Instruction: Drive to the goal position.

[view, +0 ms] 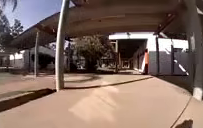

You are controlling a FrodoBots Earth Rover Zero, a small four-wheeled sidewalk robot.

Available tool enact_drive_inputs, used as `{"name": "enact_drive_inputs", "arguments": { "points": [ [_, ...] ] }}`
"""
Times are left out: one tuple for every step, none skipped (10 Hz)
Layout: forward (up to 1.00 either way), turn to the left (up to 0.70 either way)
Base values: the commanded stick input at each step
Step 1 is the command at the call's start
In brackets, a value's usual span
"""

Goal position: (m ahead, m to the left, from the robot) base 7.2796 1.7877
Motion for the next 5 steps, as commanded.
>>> {"name": "enact_drive_inputs", "arguments": {
  "points": [
    [0.5, 0.0],
    [0.5, 0.0],
    [0.5, 0.0],
    [0.5, 0.0],
    [0.5, 0.0]
  ]
}}
